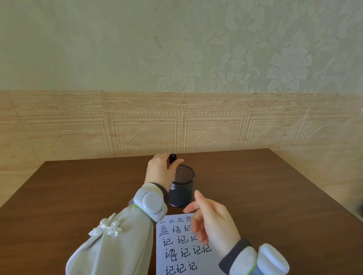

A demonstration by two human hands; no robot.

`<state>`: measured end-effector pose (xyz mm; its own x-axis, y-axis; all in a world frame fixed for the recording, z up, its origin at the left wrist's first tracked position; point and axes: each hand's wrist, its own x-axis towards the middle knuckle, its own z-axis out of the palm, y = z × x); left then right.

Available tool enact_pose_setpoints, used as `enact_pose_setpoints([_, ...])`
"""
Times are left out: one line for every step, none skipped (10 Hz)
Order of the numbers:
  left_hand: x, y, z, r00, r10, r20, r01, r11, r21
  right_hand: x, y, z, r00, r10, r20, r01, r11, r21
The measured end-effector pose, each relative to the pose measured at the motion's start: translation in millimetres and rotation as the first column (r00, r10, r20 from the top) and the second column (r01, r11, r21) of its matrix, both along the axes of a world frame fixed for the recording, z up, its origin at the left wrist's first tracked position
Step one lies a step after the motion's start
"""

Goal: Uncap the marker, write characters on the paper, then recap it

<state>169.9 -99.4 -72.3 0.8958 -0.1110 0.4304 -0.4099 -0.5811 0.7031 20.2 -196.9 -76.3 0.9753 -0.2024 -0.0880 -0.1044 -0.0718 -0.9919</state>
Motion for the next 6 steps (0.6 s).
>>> enact_pose_setpoints([2.6,1.2,-6.2,0.999,0.028,-0.020,-0.028,0.999,0.023,2.8,2.3,-1.8,1.000,0.021,-0.005,-0.021,0.999,-0.024])
enact_pose_setpoints([4.3,3.7,-14.6,0.998,0.036,-0.057,-0.033,0.998,0.055,4.5,4.0,-1.8,0.999,0.036,-0.012,-0.036,0.999,-0.025])
enact_pose_setpoints([6.2,5.9,-23.9,0.996,0.033,-0.084,-0.026,0.997,0.073,5.4,4.5,-2.5,0.999,0.049,-0.015,-0.050,0.998,-0.026])
enact_pose_setpoints([1.3,7.6,-25.2,0.991,0.024,-0.134,-0.015,0.998,0.069,5.0,5.0,-3.2,0.998,0.061,-0.015,-0.061,0.998,-0.028])
enact_pose_setpoints([-10.2,13.4,-20.1,0.988,0.011,-0.156,-0.004,0.999,0.041,2.9,5.9,-3.9,0.997,0.068,-0.021,-0.068,0.997,-0.020])
enact_pose_setpoints([-29.3,22.6,-19.9,0.988,0.068,-0.136,-0.070,0.997,-0.009,-6.8,9.1,-1.6,0.998,0.061,-0.022,-0.061,0.998,-0.026])
